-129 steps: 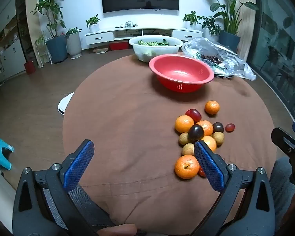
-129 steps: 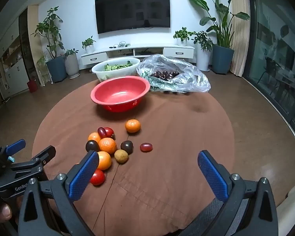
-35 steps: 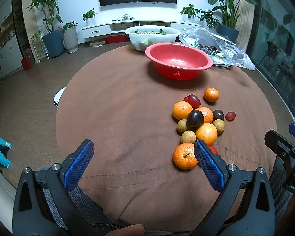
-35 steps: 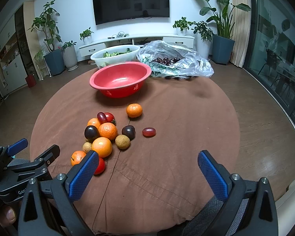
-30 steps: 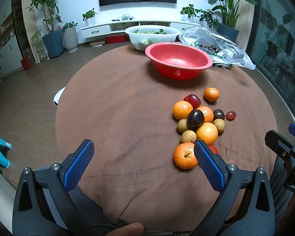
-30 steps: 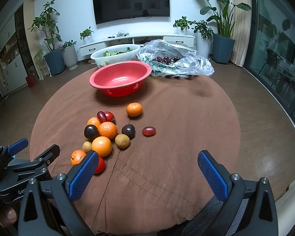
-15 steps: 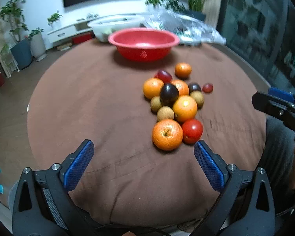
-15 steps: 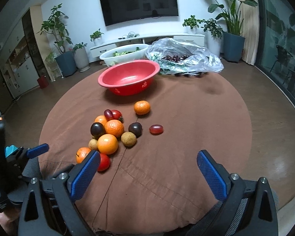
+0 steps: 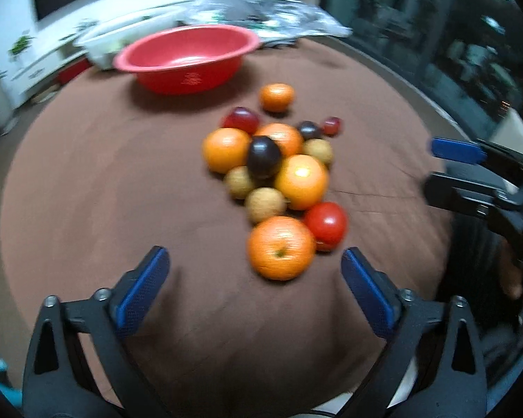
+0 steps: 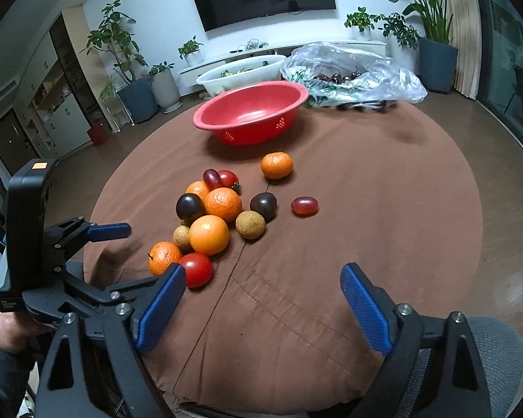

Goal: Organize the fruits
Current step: 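Reach the left gripper to the tangerine and close on it, then grasp the red tomato with the right gripper while the left gripper holds the tangerine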

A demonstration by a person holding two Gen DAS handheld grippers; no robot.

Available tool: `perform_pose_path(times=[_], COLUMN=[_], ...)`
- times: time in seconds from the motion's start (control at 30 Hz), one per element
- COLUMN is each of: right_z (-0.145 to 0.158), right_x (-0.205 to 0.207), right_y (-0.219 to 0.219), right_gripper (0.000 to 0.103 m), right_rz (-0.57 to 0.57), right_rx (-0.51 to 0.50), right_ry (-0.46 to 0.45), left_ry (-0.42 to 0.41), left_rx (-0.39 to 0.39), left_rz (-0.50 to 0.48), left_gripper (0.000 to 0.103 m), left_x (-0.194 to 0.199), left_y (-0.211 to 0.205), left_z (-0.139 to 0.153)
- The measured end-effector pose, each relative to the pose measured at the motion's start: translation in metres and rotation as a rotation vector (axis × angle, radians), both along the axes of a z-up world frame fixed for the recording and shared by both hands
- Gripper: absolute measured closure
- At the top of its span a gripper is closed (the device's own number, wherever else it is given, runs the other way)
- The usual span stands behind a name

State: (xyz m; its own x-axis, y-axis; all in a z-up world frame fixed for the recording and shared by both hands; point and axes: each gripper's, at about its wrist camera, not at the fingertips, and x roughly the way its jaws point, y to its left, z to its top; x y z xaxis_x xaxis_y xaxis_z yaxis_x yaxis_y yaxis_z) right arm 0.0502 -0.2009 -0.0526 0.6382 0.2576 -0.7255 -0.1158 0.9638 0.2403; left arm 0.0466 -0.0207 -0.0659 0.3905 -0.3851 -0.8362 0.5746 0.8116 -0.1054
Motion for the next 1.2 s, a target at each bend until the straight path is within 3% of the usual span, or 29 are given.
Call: perform_pose_path(times=[0.13, 0.3, 0.37, 0.43, 0.6, 0.87, 1.2], right_z=[-0.006, -0.009, -0.010, -0.012, -0.013, -0.021, -0.036], right_x=[0.004, 0.005, 0.004, 0.006, 0.009, 0.027, 0.042], right_y=[-0.001, 0.003, 0.004, 0.006, 0.017, 0.048, 0.076], right_gripper=[0.016, 0.020, 0.021, 0.024, 0.027, 0.038, 0.058], right_rz=[0.024, 0.049, 0.056, 0.067, 0.108, 0.205, 0.264], right_rx=[0.040, 0.042, 0.052, 0.059, 0.044, 0.007, -0.123], right_ry=[0.041, 0.047, 0.054, 0.063, 0.069, 0.082, 0.098], left_ry=[0.039, 0.058, 0.055, 0.055, 0.069, 0.054, 0.043], left_rx=[-0.021, -0.059, -0.059, -0.063, -0.093, -0.136, -0.177], left_rz=[-0.069, -0.139, -0.146, -0.140, -0.114, 0.009, 0.108], left_gripper=[0.043, 0.058, 0.058, 0.066, 0.066, 0.066, 0.066], left_x=[0.005, 0.002, 0.001, 0.003, -0.002, -0.006, -0.010], left_y=[-0.004, -0.009, -0.009, -0.007, 0.007, 0.040, 0.063], left_z=[-0.005, -0.004, -0.004, -0.004, -0.003, 0.008, 0.015])
